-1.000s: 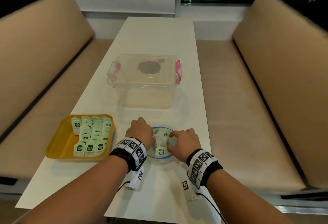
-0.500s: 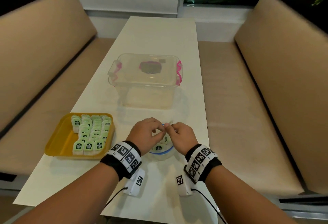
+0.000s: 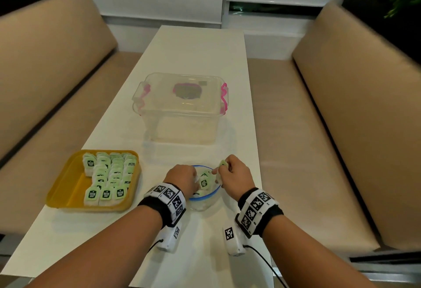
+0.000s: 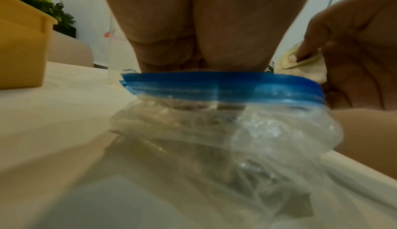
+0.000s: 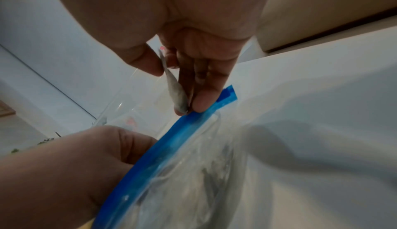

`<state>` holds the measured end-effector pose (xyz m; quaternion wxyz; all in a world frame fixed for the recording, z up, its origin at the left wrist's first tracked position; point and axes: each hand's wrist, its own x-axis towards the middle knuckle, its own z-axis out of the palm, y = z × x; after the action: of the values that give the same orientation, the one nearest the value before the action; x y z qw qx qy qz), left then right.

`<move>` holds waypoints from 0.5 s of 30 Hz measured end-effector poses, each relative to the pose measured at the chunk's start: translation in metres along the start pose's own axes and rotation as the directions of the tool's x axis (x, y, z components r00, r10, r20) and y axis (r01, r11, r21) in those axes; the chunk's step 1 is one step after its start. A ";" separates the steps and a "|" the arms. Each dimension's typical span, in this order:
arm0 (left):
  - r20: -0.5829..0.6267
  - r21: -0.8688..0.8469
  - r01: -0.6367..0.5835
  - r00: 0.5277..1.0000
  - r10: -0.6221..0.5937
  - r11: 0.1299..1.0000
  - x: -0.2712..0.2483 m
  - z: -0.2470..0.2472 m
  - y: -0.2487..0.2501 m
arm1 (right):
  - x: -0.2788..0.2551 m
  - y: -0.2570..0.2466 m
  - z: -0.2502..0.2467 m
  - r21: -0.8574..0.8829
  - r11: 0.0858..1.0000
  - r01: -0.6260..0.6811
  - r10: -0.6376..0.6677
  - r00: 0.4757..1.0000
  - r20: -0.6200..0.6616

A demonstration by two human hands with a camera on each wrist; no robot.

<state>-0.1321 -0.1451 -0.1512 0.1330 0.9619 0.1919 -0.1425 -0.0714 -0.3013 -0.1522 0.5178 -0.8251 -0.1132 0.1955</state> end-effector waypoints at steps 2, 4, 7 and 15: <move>-0.036 -0.081 -0.014 0.999 0.011 0.997 -0.001 -0.003 -0.004 | -0.001 -0.003 0.000 0.049 0.999 -0.020 0.019 1.000 0.012; -0.092 -0.187 -0.043 0.995 0.026 0.981 -0.003 -0.010 -0.011 | -0.001 -0.008 0.001 0.054 0.999 -0.006 0.006 1.000 -0.001; -0.195 -0.391 -0.105 0.980 0.030 0.914 -0.012 -0.023 -0.023 | 0.000 -0.017 0.003 -0.008 0.999 0.047 -0.047 0.999 -0.011; -0.331 -0.669 -0.298 0.940 0.087 0.681 -0.038 -0.063 -0.052 | -0.004 -0.049 0.028 0.008 0.972 0.234 -0.229 0.946 0.230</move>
<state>-0.1729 -0.0914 -0.0909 0.4799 0.8605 0.1449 0.0910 -0.0870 -0.2588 -0.1180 0.5125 -0.7831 -0.2701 0.2262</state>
